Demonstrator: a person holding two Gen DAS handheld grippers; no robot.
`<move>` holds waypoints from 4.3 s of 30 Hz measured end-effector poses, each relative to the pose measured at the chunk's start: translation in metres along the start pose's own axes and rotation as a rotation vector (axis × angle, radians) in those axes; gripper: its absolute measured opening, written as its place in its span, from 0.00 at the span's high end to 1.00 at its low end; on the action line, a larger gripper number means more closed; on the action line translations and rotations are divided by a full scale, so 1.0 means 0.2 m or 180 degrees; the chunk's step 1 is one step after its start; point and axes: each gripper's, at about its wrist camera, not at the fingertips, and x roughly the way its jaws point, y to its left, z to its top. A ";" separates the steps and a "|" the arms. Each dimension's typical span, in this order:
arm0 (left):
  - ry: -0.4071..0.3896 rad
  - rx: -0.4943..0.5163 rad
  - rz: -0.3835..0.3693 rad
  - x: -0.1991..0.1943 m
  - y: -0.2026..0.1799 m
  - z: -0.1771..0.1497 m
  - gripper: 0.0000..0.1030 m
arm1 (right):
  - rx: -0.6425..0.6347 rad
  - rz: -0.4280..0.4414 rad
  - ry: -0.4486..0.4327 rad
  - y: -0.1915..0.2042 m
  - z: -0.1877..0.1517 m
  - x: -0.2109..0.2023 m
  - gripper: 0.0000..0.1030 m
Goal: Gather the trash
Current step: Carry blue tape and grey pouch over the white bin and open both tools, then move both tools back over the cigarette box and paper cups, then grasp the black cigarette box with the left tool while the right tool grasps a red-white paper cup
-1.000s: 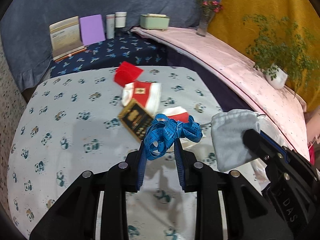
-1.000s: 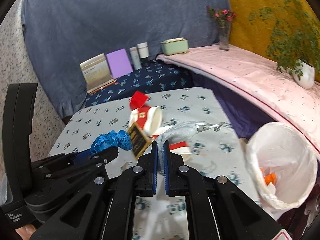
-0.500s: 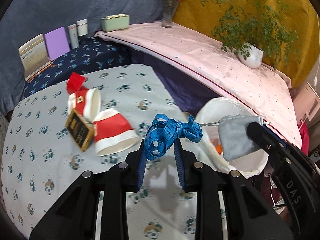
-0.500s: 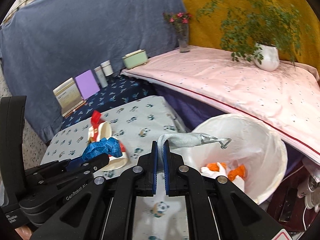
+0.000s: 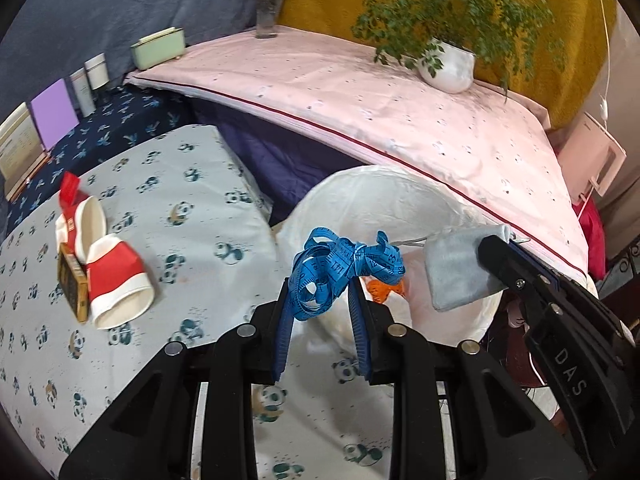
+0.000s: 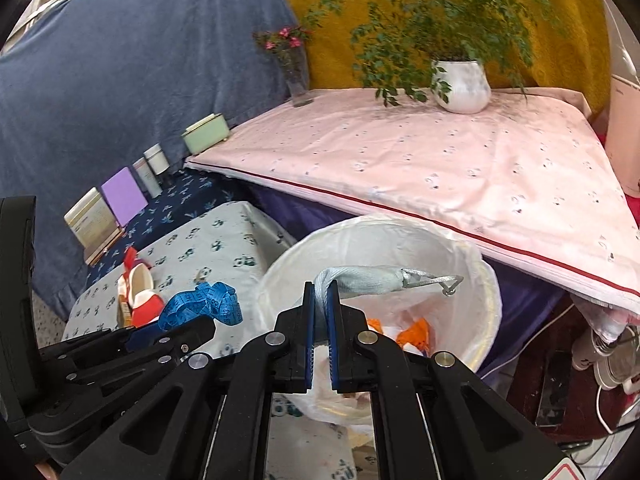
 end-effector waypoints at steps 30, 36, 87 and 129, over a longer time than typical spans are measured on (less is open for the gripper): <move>0.0055 -0.0178 0.0075 0.12 0.07 0.03 0.40 | 0.0135 -0.0117 0.0009 -0.06 0.02 0.11 0.70; 0.0019 -0.0276 0.0134 0.07 0.16 0.01 0.39 | 0.0030 -0.0063 0.0009 0.04 0.02 0.09 0.68; 0.0148 -0.2226 0.0537 0.02 1.38 -0.28 0.15 | -0.0827 0.0557 0.0595 0.98 -0.25 0.45 0.51; 0.0285 -0.1796 0.0423 0.14 1.34 -0.30 0.43 | -0.0721 0.0950 0.1097 1.07 -0.38 0.70 0.46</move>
